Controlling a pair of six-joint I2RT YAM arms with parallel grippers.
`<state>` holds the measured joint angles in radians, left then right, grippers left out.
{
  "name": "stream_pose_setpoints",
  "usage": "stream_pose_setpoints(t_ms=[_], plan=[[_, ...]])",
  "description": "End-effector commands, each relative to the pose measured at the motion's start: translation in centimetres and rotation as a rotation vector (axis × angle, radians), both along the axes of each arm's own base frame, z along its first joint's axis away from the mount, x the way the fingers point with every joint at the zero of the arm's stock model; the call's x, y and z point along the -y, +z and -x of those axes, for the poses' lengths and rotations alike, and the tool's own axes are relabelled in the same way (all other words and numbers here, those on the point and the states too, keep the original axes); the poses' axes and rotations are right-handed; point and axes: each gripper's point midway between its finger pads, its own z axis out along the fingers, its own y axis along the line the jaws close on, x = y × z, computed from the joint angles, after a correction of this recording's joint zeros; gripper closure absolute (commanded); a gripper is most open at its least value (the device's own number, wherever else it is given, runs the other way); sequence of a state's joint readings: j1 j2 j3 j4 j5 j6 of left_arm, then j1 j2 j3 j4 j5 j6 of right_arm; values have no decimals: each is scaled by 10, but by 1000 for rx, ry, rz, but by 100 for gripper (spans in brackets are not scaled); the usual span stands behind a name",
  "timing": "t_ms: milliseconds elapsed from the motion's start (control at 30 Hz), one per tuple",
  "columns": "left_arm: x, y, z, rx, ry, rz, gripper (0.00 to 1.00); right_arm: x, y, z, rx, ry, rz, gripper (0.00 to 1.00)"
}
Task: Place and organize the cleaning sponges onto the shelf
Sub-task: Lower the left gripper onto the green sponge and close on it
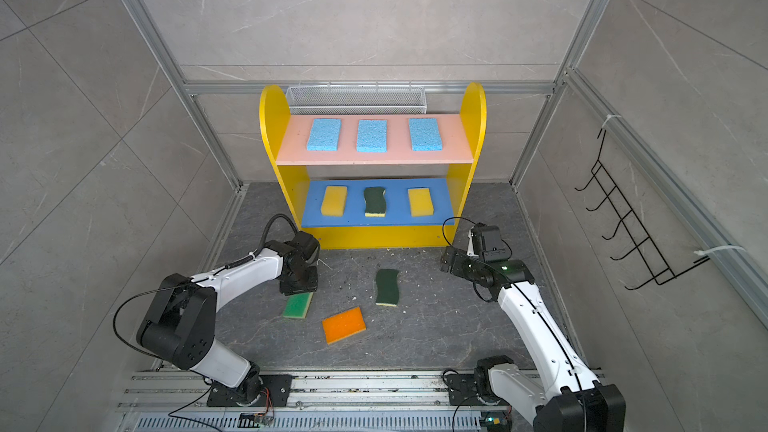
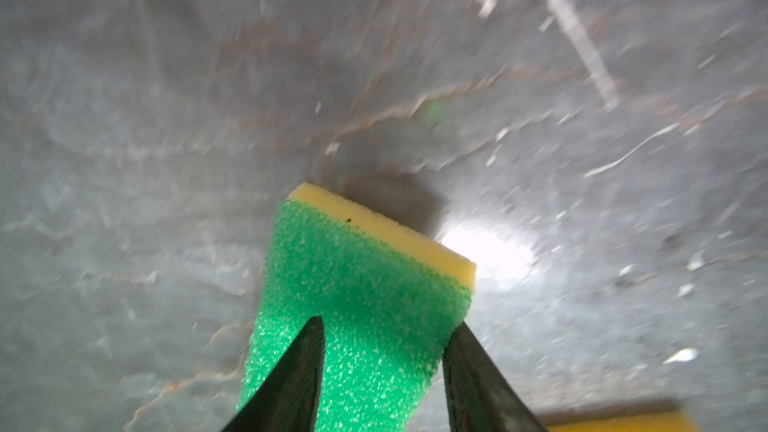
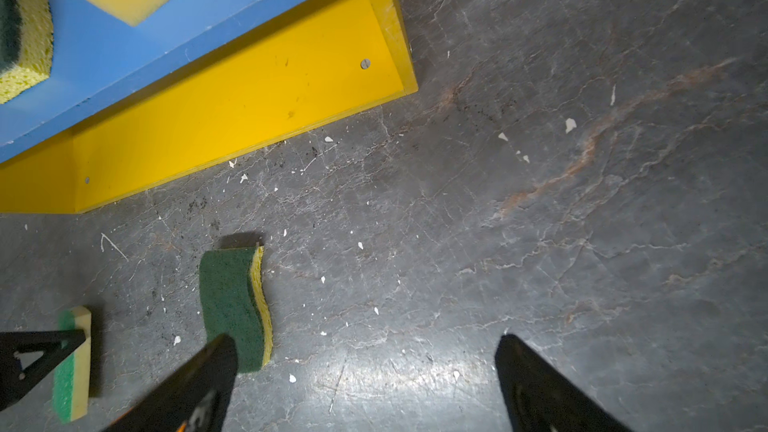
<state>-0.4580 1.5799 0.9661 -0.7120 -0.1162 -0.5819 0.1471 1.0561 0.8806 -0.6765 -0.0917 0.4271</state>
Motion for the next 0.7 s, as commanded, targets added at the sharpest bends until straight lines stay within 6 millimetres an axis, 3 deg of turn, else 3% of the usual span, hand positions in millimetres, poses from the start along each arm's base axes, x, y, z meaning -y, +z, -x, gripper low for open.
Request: stream_pose_setpoints(t_ms=[0,67,133,233,367,667], plan=[[21,15,-22,72,14,78,49,0,7,1,21,-9,-13,1],[25,24,-20,92,-7,90,42,1,7,2,23,-8,-11,1],[25,32,-15,100,-12,96,27,1,6,3,22,-9,-15,1],[11,39,1,98,12,54,11,-3,5,3,18,-4,-36,1],[-10,37,26,93,81,7,7,-8,5,3,20,6,-65,1],[-9,0,53,49,123,52,3,-11,8,8,25,16,-84,1]])
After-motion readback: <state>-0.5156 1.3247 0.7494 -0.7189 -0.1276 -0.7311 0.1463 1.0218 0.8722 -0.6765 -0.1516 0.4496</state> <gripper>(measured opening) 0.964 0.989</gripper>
